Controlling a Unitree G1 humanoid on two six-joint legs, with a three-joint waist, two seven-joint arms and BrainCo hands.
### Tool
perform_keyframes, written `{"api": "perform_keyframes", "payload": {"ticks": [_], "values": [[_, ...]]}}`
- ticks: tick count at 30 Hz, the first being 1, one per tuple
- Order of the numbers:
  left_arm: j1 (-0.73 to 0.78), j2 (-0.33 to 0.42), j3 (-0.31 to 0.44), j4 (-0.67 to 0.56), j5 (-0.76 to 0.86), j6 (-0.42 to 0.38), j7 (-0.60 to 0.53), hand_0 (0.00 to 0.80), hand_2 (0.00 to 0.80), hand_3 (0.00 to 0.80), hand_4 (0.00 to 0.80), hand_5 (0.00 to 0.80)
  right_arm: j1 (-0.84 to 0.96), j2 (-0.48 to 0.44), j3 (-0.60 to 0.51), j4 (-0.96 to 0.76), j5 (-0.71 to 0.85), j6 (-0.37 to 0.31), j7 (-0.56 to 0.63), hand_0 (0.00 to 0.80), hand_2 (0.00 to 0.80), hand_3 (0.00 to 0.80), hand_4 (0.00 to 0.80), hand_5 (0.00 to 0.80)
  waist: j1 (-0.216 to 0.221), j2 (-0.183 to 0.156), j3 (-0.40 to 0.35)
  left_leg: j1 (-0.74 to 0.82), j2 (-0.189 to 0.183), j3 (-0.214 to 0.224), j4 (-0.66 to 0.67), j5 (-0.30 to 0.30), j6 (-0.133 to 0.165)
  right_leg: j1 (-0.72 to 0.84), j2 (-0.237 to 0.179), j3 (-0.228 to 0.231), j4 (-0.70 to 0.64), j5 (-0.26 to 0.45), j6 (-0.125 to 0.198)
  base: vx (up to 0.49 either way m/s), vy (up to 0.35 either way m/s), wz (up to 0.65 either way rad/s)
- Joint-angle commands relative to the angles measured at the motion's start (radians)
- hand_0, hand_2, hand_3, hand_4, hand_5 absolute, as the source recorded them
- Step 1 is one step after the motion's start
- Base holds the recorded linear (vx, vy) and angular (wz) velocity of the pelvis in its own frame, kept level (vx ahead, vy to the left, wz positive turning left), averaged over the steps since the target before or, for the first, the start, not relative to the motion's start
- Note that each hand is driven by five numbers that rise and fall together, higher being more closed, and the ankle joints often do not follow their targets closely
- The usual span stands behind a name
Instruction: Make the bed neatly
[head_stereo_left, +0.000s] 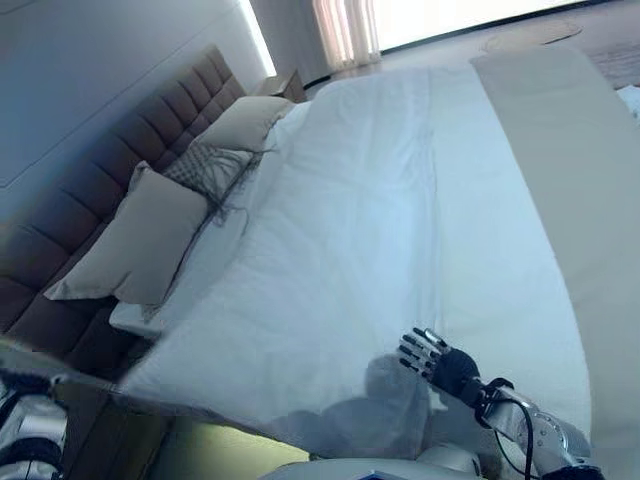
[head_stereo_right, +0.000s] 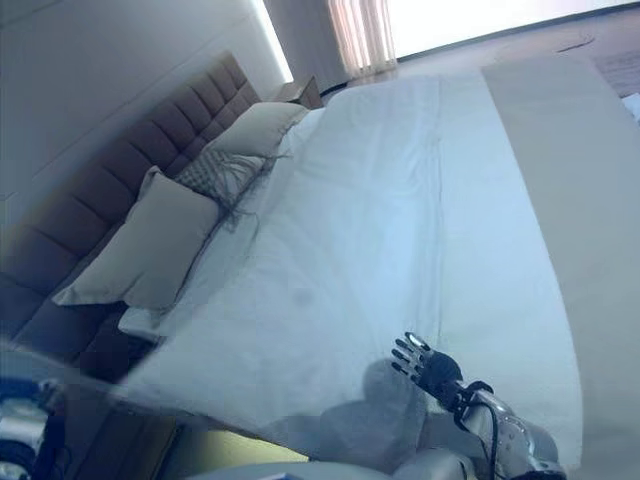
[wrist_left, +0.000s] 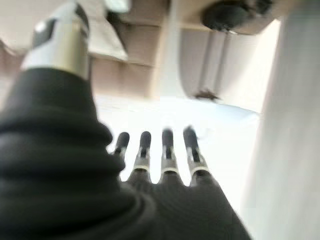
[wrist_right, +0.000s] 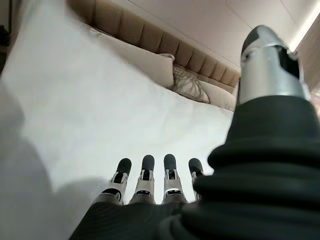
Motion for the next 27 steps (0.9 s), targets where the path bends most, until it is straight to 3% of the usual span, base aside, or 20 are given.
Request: {"api": "perform_keyframes", "payload": {"ticks": [1, 6, 11, 14, 20, 27], "values": [[-0.026, 0.079, 0.123, 0.011, -0.036, -0.083, 0.075, 0.0, 0.0, 0.0, 0.0, 0.0, -0.06, 0.119, -0.011, -0.052, 0.049, -0.054, 0.022, 0.0, 0.0, 0.0, 0.0, 0.0, 0.029, -0.077, 0.018, -0.027, -0.059, -0.041, -0.013, 0.033, 0.052, 0.181, -0.02, -0.022, -0.453, 0.466, 0.091, -0.022, -0.026, 0.17], [-0.018, 0.005, 0.13, 0.011, -0.088, -0.201, 0.063, 0.0, 0.0, 0.0, 0.0, 0.0, -0.071, 0.133, 0.017, -0.04, 0.053, -0.075, 0.021, 0.0, 0.0, 0.0, 0.0, 0.0, 0.035, -0.08, 0.02, -0.03, -0.057, -0.045, -0.004, 0.03, 0.051, 0.181, -0.02, -0.028, -0.445, 0.448, 0.087, -0.013, -0.027, 0.07], [0.01, -0.107, 0.098, 0.007, -0.09, -0.259, 0.079, 0.0, 0.0, 0.0, 0.0, 0.0, -0.088, 0.152, 0.03, -0.037, 0.047, -0.091, 0.008, 0.0, 0.0, 0.0, 0.0, 0.0, 0.041, -0.081, 0.022, -0.035, -0.053, -0.05, 0.0, 0.029, 0.048, 0.177, -0.014, -0.023, -0.447, 0.436, 0.082, -0.006, -0.041, -0.01], [0.028, -0.169, 0.083, -0.007, -0.118, -0.355, 0.062, 0.0, 0.0, 0.0, 0.0, 0.0, -0.096, 0.165, 0.033, -0.027, 0.029, -0.119, 0.004, 0.0, 0.0, 0.0, 0.0, 0.0, 0.046, -0.088, 0.025, -0.037, -0.048, -0.051, 0.001, 0.027, 0.046, 0.18, -0.007, -0.022, -0.454, 0.428, 0.079, -0.015, -0.077, -0.05], [0.068, -0.303, 0.052, -0.122, -0.207, -0.522, -0.055, 0.0, 0.0, 0.0, 0.0, 0.0, -0.091, 0.195, 0.028, 0.002, -0.093, -0.23, 0.02, 0.0, 0.0, 0.0, 0.0, 0.0, 0.069, -0.119, 0.036, -0.044, -0.029, -0.048, 0.011, 0.017, 0.043, 0.183, 0.0, -0.027, -0.467, 0.424, 0.075, -0.044, -0.138, 0.01], [0.087, -0.402, 0.021, -0.209, -0.427, -0.606, -0.273, 0.0, 0.0, 0.0, 0.0, 0.0, -0.091, 0.224, 0.02, 0.058, -0.169, -0.353, 0.039, 0.0, 0.0, 0.0, 0.0, 0.0, 0.077, -0.157, 0.048, -0.042, 0.003, -0.023, 0.024, 0.007, 0.038, 0.192, 0.026, -0.042, -0.484, 0.418, 0.067, -0.042, -0.176, -0.04]]}}
